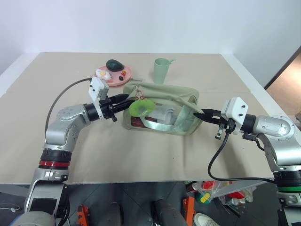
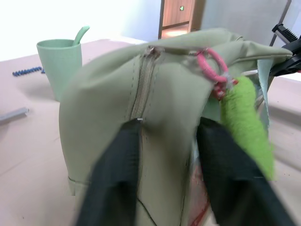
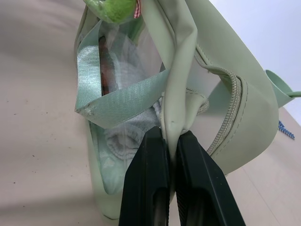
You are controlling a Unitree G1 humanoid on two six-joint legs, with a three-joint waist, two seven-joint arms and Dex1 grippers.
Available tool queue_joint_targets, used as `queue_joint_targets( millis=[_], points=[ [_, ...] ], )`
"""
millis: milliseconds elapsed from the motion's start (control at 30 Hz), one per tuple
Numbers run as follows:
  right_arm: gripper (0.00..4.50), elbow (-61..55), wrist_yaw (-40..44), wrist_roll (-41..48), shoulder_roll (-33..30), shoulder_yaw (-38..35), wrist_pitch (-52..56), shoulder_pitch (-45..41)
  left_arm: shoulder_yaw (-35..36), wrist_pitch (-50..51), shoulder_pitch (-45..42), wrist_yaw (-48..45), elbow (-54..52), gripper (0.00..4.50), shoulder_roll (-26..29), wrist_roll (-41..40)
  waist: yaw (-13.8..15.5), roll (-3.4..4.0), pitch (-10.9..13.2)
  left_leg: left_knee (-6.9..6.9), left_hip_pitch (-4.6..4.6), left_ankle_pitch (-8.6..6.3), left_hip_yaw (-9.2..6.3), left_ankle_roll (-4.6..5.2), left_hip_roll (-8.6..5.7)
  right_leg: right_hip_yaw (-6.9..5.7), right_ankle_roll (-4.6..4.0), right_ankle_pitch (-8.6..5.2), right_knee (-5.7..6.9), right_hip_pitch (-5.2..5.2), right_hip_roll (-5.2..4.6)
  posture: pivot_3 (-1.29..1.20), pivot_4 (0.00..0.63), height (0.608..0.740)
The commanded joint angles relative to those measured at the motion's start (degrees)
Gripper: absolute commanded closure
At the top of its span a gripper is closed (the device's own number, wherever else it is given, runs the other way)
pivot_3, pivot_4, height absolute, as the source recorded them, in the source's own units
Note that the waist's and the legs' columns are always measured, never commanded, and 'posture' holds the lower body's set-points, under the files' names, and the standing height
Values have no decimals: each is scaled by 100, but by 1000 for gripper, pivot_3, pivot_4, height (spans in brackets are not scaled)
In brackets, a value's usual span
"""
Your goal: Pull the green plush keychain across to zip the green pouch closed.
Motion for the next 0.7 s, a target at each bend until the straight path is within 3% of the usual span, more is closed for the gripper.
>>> queue_joint_targets(
  millis=[33, 167, 267, 300, 367, 633, 700],
  points=[
    [4500, 55, 13, -64, -65, -27, -26, -64, 69, -124, -146, -62, -54, 4330, 38, -2, -1, 0, 0, 0, 0, 0, 0, 0, 0, 0, 0, 0, 0, 0, 0, 0, 150, 740],
    [4500, 104, 22, -86, -62, -7, -55, -89, 73, -114, -137, -87, -136, 4419, 46, -4, 0, 0, 0, 0, 0, 0, 0, 0, 0, 0, 0, 0, 0, 0, 0, 0, 150, 740],
    [4500, -10, 194, 239, -106, -17, 542, -87, 66, 71, -65, -36, -480, 4419, 74, -78, -1, 0, 0, 0, -1, 0, 0, 0, 0, 0, 0, 0, 0, 0, 0, 0, 150, 740],
    [3781, -48, 178, 302, -82, -59, 611, -99, 69, 121, -52, -21, -548, 4500, 81, -93, -1, 0, 0, 0, 0, 0, -1, 0, 0, 0, 1, 0, 0, 0, 0, 0, 150, 740],
    [3304, -106, 171, 332, -73, -96, 661, -131, 81, 222, -29, 6, -643, 4500, 96, -118, -1, 0, 0, 1, -1, 0, -1, 0, 0, 0, 0, 0, 0, -1, 0, 0, 150, 740],
    [529, -252, 188, 304, -426, -353, 914, -295, 99, 707, 96, 263, -1051, 4500, 143, -205, -2, 1, 1, -1, -4, 0, -1, 0, 0, 0, 1, -1, 0, -5, 0, 0, 150, 740],
    [72, -282, 97, 318, -567, -445, 1033, -424, 96, 784, 170, 349, -1136, 4500, 171, -184, -3, 1, 1, -1, -4, 0, 1, 0, 0, 1, 1, -1, 0, -5, -2, 0, 150, 740]
  ],
)
